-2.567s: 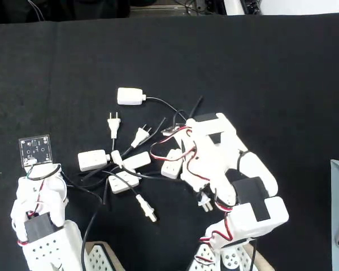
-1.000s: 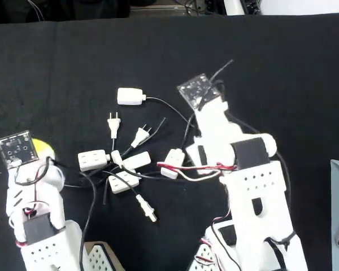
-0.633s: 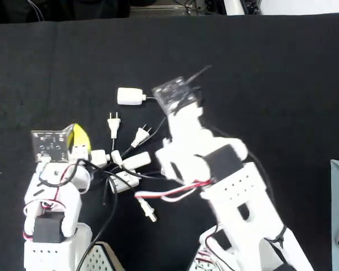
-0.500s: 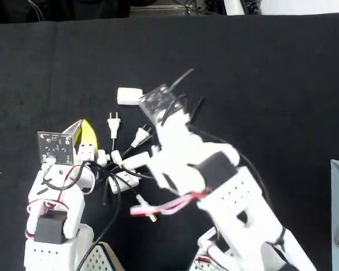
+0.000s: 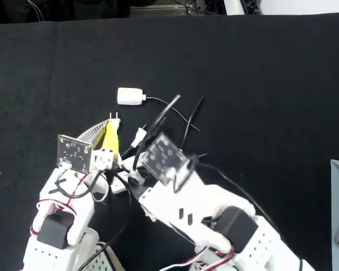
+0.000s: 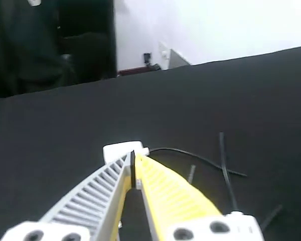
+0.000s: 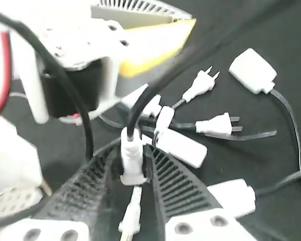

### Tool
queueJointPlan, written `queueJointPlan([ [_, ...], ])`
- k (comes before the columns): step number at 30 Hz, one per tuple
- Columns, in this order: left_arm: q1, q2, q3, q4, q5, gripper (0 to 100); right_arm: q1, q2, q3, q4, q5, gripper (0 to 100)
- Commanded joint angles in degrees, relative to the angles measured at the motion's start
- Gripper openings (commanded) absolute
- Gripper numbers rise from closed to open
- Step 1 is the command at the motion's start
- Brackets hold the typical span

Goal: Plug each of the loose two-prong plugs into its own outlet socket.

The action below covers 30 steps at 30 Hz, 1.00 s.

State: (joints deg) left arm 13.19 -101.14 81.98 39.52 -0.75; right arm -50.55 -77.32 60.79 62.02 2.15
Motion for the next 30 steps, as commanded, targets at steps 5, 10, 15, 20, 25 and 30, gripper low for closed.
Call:
queueJointPlan([
  [5,7.5,-0.4,-11.7,7.4,0.3,3,0.3,-3.7,3.1,-3.0,2.1,1.1],
  [10,10.9,-0.4,-13.5,12.0,-4.7,3,1.3,-3.2,2.3,-3.1,2.1,1.1],
  [15,17.2,-0.4,-14.0,14.5,-7.8,3,1.3,-1.4,2.2,-3.3,2.1,1.1],
  [20,20.7,-3.0,-13.1,16.0,-12.6,3,1.7,-0.7,2.2,-2.5,1.8,1.1],
  [25,20.5,-3.2,-13.4,18.1,-13.7,3,2.3,-0.4,2.1,-2.3,1.8,1.1],
  [30,11.0,-3.1,-16.8,18.5,-13.2,3,6.2,-0.4,2.1,-2.3,1.7,1.1],
])
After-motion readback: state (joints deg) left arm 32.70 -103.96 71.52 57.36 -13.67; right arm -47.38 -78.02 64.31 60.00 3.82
